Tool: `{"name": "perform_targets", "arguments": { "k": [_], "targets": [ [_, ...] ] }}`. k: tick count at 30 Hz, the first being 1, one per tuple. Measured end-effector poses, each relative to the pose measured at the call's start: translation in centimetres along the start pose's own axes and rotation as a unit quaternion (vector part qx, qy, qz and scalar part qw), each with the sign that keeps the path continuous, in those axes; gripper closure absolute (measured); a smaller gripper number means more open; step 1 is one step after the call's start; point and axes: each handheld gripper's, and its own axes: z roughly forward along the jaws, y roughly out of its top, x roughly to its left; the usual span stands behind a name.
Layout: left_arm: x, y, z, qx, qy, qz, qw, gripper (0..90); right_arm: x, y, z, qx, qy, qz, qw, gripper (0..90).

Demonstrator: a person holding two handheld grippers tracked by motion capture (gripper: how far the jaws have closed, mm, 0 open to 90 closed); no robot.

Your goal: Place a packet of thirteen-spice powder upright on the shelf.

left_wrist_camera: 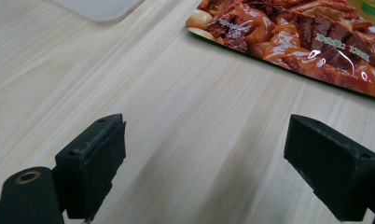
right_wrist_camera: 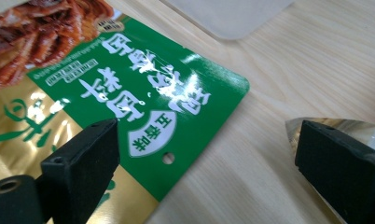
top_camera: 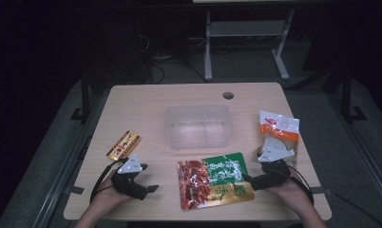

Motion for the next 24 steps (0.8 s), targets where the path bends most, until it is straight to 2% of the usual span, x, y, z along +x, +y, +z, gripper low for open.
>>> {"name": "perform_targets", "arguments": {
  "k": [9,14,16,20,24],
  "targets": [
    [0.4,0.0,-0.6,-0.009,0.009,-0.013,0.9998,12.9,-0.1,-0.1,0.0,-0.007,0.002,0.012,0.9999,6.5],
    [0.7,0.4,-1.3,-0.009,0.022,-0.023,0.9995,13.0,-0.2,-0.1,-0.1,-0.011,0.001,0.016,0.9998,6.6],
    [0.9,0.7,-1.5,-0.006,0.029,-0.018,0.9994,13.0,-0.2,-0.3,-0.1,-0.012,0.006,0.016,0.9998,6.6],
    [1.7,1.2,-1.9,0.001,0.043,-0.023,0.9988,13.0,-0.2,-0.2,-0.3,-0.02,0.007,0.016,0.9996,6.6],
    [2.3,1.5,-2.2,0.004,0.049,-0.031,0.9983,12.9,-0.1,-0.3,-0.5,-0.016,0.007,0.015,0.9997,6.6]
  ]
}}
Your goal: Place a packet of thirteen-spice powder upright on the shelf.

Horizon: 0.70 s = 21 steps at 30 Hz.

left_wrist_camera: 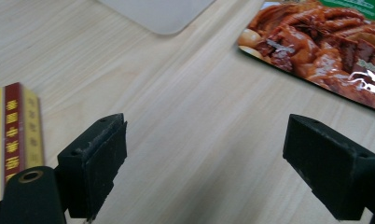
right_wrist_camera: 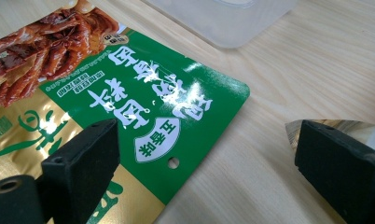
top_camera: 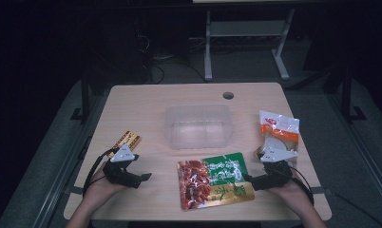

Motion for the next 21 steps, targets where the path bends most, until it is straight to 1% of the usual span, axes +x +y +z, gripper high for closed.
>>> {"name": "perform_targets", "arguments": {
  "k": [1,2,3,5,6,7,8,9,10,11,12,13,15,16,17,18,19,21],
  "targets": [
    [0.2,0.1,-0.1,-0.001,0.003,-0.001,1.0,12.9,0.0,0.0,0.0,0.0,0.0,0.0,1.0,6.6],
    [0.5,0.2,-0.3,-0.001,0.006,-0.008,0.9999,12.9,0.0,0.0,-0.2,-0.003,0.001,0.002,1.0,6.6],
    [0.7,0.3,-0.4,-0.001,0.009,-0.008,0.9999,12.9,0.0,0.0,-0.2,-0.004,0.002,0.004,1.0,6.6],
    [1.2,0.5,-0.7,0.0,0.008,-0.019,0.9998,12.9,-0.1,0.1,-0.4,-0.005,0.003,0.002,1.0,6.5],
    [1.2,0.5,-0.7,0.0,0.008,-0.019,0.9998,12.8,-0.1,0.1,-0.4,-0.005,0.003,0.002,1.0,6.5],
    [1.6,0.7,-1.0,-0.001,0.013,-0.023,0.9996,12.8,-0.1,0.2,-0.5,-0.006,0.001,-0.001,1.0,6.6],
    [2.1,0.9,-1.3,-0.008,0.014,-0.029,0.9994,12.6,-0.1,0.3,-0.5,-0.004,0.003,0.001,1.0,6.6],
    [2.1,0.9,-1.3,-0.008,0.014,-0.029,0.9994,12.4,0.0,0.4,-0.5,-0.003,0.004,-0.001,1.0,6.6],
    [2.8,1.0,-1.6,-0.011,0.024,-0.034,0.9991,12.2,0.0,0.4,-0.4,0.0,0.005,-0.001,1.0,6.7],
    [3.3,1.0,-1.7,-0.01,0.031,-0.031,0.999,12.2,0.1,0.4,-0.3,0.002,0.006,0.0,1.0,6.9],
    [3.3,1.0,-1.7,-0.01,0.031,-0.031,0.999,12.2,0.1,0.3,-0.2,0.006,0.007,0.001,1.0,7.0],
    [3.6,1.0,-1.8,-0.008,0.039,-0.035,0.9986,12.2,0.1,0.3,-0.1,0.007,0.008,0.0,0.9999,7.0],
    [4.3,1.0,-1.9,-0.004,0.054,-0.033,0.998,12.2,0.1,0.3,-0.1,0.006,0.009,0.001,0.9999,7.3],
    [4.8,0.8,-1.9,-0.004,0.064,-0.038,0.9972,12.2,0.1,0.3,-0.1,0.006,0.008,0.003,0.9999,7.3],
    [5.2,0.7,-1.9,-0.008,0.071,-0.047,0.9963,12.2,0.1,0.3,-0.1,0.006,0.007,0.004,0.9999,7.3],
    [5.2,0.7,-1.9,-0.008,0.071,-0.047,0.9963,12.2,0.0,0.3,-0.1,0.005,0.009,0.005,0.9999,7.3],
    [5.6,0.5,-1.9,-0.008,0.075,-0.055,0.9956,12.2,0.0,0.3,-0.1,0.005,0.009,0.005,0.9999,7.3],
    [6.3,0.3,-1.8,-0.009,0.084,-0.065,0.9943,12.2,-0.1,0.2,-0.2,0.003,0.011,0.005,0.9999,7.3]
  ]
}}
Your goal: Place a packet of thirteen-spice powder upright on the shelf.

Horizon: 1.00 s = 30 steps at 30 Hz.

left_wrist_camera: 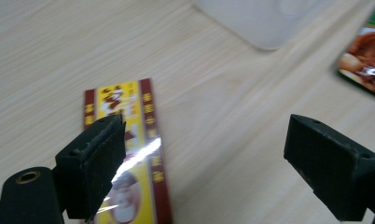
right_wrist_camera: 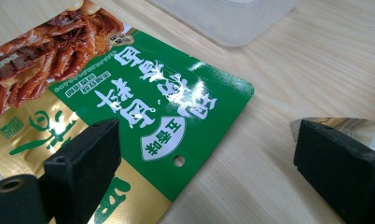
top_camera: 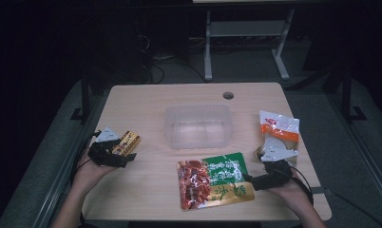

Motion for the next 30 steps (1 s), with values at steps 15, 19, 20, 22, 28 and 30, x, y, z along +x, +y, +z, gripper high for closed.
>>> {"name": "perform_targets", "arguments": {
  "k": [15,19,20,22,28,30],
  "targets": [
    [3.2,-2.4,1.4,0.036,0.035,-0.035,0.9981,11.9,0.1,0.1,0.2,-0.002,0.001,-0.004,1.0,7.4],
    [3.5,-2.9,2.2,0.057,0.039,-0.026,0.9973,11.8,0.0,0.1,0.3,-0.002,-0.002,-0.004,1.0,7.4],
    [3.4,-3.0,2.4,0.058,0.038,-0.032,0.9971,11.9,0.1,0.1,0.2,-0.002,-0.002,-0.003,1.0,7.4],
    [3.4,-3.2,2.6,0.065,0.041,-0.028,0.9966,11.7,0.1,0.0,0.3,-0.001,-0.001,-0.005,1.0,7.4],
    [3.2,-3.5,2.8,0.072,0.037,-0.035,0.9961,11.8,0.2,-0.1,0.4,-0.002,0.003,-0.01,0.9999,7.5],
    [3.2,-3.5,2.9,0.075,0.038,-0.036,0.9958,12.7,0.2,-0.1,0.5,-0.005,0.002,-0.012,0.9999,7.5]
  ]
}}
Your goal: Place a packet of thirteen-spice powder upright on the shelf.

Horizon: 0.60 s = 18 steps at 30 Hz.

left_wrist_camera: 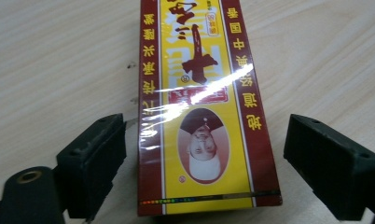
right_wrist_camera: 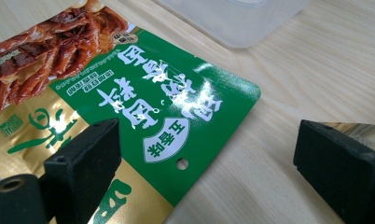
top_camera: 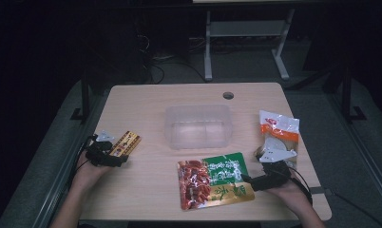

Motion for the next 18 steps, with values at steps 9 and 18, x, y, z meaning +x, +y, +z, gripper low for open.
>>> {"name": "perform_targets", "arguments": {
  "k": [9,18],
  "targets": [
    [0.05,-0.26,0.36,0.006,0.002,-0.003,1.0,18.1,-0.01,0.04,0.09,-0.002,0.003,0.006,1.0,7.5],
    [0.4,-0.38,0.26,-0.004,-0.011,-0.013,0.9999,29.4,0.22,0.57,0.49,-0.011,0.011,0.007,0.9999,9.0]
  ]
}}
